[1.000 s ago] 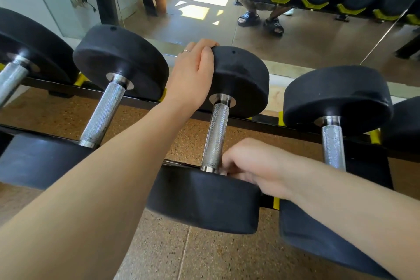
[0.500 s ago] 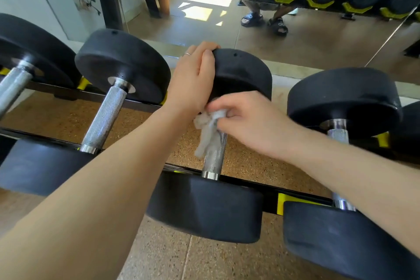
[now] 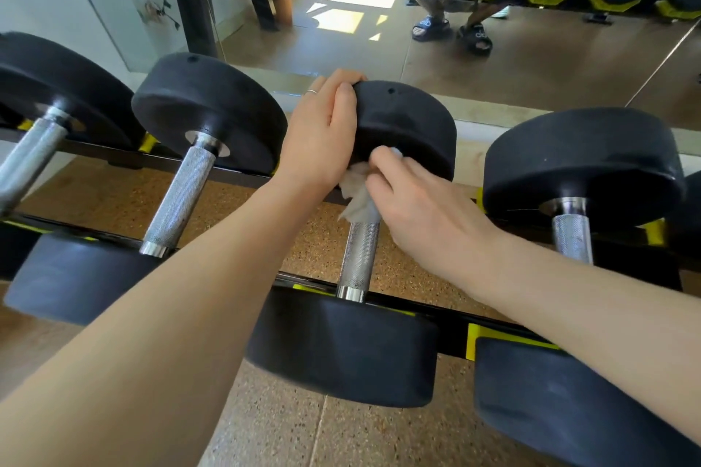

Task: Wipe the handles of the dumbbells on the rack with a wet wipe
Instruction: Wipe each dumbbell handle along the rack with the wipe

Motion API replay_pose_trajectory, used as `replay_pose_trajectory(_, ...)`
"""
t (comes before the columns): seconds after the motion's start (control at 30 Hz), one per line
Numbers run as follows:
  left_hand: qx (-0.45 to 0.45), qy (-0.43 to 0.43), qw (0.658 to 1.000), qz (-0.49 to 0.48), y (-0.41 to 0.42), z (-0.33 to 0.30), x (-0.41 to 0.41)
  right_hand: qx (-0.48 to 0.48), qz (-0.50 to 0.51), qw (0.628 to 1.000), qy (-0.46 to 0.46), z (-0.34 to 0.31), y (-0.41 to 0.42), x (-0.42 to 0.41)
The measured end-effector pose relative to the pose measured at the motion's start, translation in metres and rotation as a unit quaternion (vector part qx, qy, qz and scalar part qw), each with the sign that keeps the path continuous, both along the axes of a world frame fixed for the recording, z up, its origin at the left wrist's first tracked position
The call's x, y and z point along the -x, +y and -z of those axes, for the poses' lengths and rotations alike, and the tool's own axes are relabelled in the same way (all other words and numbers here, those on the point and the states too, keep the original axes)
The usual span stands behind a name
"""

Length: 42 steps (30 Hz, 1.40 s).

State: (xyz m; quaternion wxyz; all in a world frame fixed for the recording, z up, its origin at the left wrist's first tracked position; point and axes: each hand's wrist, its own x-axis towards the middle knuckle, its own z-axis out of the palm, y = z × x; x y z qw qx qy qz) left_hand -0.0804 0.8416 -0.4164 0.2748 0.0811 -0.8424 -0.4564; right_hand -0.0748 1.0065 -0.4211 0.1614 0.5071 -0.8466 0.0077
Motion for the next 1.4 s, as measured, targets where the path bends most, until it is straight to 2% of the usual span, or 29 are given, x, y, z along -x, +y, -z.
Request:
replay_pose_trajectory(0.1, -0.001, -0.006, 1.000, -0.009, 0.004, -0.002, -0.001, 0.060, 0.076, 0.989, -0.108, 0.006, 0.002, -0.011)
replay_pose_trajectory(0.13, -0.003, -0.009, 1.000, -0.016, 0.006, -0.004, -0.001, 0.087, 0.109, 0.974, -0.180, 0.009, 0.004, -0.013)
replay_pose_trajectory(0.17, -0.009, -0.013, 1.000, -0.023, 0.006, -0.004, -0.001, 0.121, 0.143, 0.936, -0.298, 0.010, 0.004, -0.013)
replay_pose_trajectory(0.2, -0.016, -0.016, 0.999, -0.028, 0.005, -0.004, -0.001, 0.166, 0.176, 0.861, -0.448, 0.010, 0.003, -0.012)
replay_pose_trajectory(0.23, -0.020, -0.021, 0.999, -0.030, 0.006, -0.004, 0.000, 0.210, 0.201, 0.760, -0.581, 0.008, 0.004, -0.010)
replay_pose_trajectory(0.27, -0.022, -0.025, 0.999, -0.031, 0.006, -0.004, 0.000, 0.237, 0.215, 0.672, -0.668, 0.006, 0.005, -0.008)
replay_pose_trajectory(0.3, -0.021, -0.028, 0.999, -0.031, 0.006, -0.004, 0.000, 0.241, 0.217, 0.631, -0.705, 0.005, 0.005, -0.006)
replay_pose_trajectory(0.33, -0.020, -0.032, 0.999, -0.031, 0.007, -0.004, -0.001, 0.215, 0.212, 0.639, -0.708, 0.004, 0.007, -0.006)
replay_pose_trajectory(0.43, -0.028, -0.033, 0.998, -0.039, 0.009, -0.005, 0.000, 0.049, 0.168, 0.755, -0.632, 0.000, 0.011, -0.016)
replay_pose_trajectory(0.47, -0.029, -0.033, 0.998, -0.044, 0.009, -0.005, 0.000, 0.003, 0.142, 0.775, -0.615, -0.003, 0.013, -0.019)
replay_pose_trajectory(0.53, -0.033, -0.034, 0.997, -0.053, 0.010, -0.005, -0.001, -0.062, 0.092, 0.805, -0.583, -0.011, 0.015, -0.024)
replay_pose_trajectory(0.63, -0.037, -0.034, 0.997, -0.059, 0.012, -0.006, -0.002, -0.105, 0.037, 0.834, -0.541, -0.022, 0.018, -0.026)
replay_pose_trajectory(0.77, -0.042, -0.043, 0.996, -0.069, 0.014, -0.010, -0.004, -0.076, -0.047, 0.843, -0.531, -0.031, 0.012, -0.032)
replay_pose_trajectory(0.87, -0.039, -0.072, 0.995, -0.065, 0.017, -0.016, -0.007, -0.099, -0.087, 0.864, -0.486, -0.029, -0.001, -0.035)
replay_pose_trajectory(1.07, -0.047, -0.100, 0.992, -0.060, 0.018, -0.022, -0.008, -0.092, -0.068, 0.887, -0.447, -0.021, 0.007, -0.026)
replay_pose_trajectory(1.13, -0.045, -0.087, 0.993, -0.062, 0.014, -0.018, -0.007, -0.052, -0.055, 0.921, -0.383, -0.018, 0.017, -0.022)
replay_pose_trajectory(1.27, -0.030, -0.068, 0.997, -0.033, 0.010, -0.014, -0.004, 0.115, -0.017, 0.971, -0.211, -0.019, 0.017, -0.012)
replay_pose_trajectory(1.33, -0.025, -0.062, 0.998, -0.005, 0.006, -0.014, -0.004, 0.116, 0.008, 0.982, -0.151, -0.016, 0.002, -0.013)
replay_pose_trajectory(1.4, -0.012, -0.054, 0.998, 0.007, 0.002, -0.012, -0.004, 0.076, 0.007, 0.989, -0.124, -0.006, -0.011, -0.015)
